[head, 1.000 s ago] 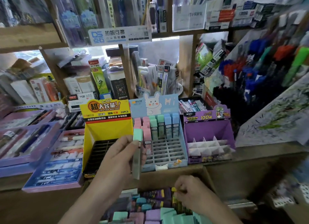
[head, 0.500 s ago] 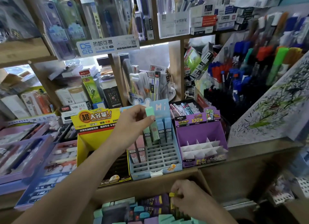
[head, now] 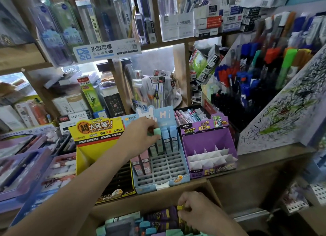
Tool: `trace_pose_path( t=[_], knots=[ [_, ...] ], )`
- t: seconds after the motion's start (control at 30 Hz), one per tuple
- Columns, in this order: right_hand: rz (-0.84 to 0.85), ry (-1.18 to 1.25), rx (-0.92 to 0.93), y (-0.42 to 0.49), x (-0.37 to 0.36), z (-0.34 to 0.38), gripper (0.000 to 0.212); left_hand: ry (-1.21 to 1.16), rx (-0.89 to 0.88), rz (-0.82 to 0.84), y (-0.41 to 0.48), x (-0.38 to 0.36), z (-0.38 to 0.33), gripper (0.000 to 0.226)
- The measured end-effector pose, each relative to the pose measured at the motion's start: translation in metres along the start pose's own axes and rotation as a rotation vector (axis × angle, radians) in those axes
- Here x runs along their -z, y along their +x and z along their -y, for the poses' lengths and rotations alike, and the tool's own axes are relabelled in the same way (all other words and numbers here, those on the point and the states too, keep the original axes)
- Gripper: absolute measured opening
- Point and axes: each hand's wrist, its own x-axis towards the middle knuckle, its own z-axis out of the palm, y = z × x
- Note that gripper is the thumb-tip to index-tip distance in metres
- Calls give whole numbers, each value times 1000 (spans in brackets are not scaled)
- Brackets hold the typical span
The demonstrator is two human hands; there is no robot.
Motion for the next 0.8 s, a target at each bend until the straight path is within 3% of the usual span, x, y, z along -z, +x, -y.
trace_pose_path(
  t=[0.8],
  knots=[
    [-17,-9,-32,-4,0,8,14,43,32,61,5,1,2,12]
  ],
)
